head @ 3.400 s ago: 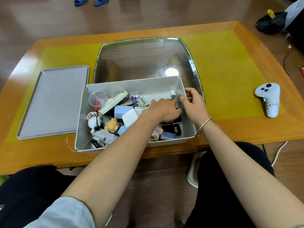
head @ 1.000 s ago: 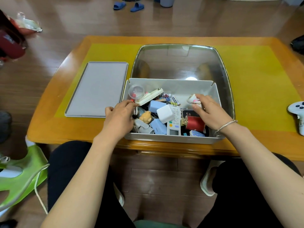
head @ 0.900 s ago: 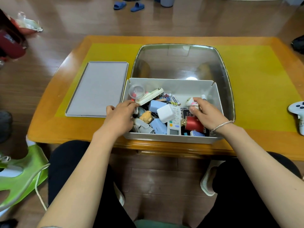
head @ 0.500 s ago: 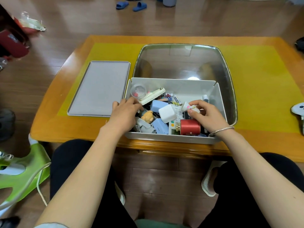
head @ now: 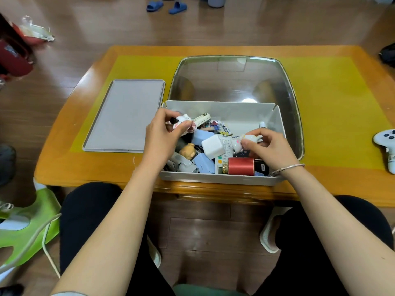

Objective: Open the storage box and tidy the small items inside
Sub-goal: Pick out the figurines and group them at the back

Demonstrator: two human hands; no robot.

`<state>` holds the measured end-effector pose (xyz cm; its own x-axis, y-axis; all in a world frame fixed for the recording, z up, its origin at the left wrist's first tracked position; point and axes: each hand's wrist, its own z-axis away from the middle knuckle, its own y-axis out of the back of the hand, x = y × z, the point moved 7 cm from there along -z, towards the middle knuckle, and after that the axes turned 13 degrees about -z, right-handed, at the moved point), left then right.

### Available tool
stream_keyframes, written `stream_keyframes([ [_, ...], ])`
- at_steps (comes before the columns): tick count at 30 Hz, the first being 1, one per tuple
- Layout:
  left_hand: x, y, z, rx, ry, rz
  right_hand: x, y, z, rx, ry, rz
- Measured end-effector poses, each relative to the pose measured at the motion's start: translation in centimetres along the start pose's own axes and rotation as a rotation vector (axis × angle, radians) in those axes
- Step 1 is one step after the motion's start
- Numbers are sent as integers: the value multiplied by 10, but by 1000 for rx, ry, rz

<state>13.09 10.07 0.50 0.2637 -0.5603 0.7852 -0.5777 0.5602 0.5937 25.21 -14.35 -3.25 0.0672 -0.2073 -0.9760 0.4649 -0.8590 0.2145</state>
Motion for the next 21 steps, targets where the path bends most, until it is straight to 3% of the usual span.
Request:
stream_keyframes([
  [7,26,-54,-2,-279,19,142,-6,16,-4,49,0,-119],
  [12,47,-83,-4,-345,-4,188,-6,26,-9,38,-61,-252],
  [16,61,-109,-3,-471,-49,274,-13,39,-11,98,13,-218],
  [21,58,-125,-7,-415,3,327,-12,50,-16,126,-15,-322],
])
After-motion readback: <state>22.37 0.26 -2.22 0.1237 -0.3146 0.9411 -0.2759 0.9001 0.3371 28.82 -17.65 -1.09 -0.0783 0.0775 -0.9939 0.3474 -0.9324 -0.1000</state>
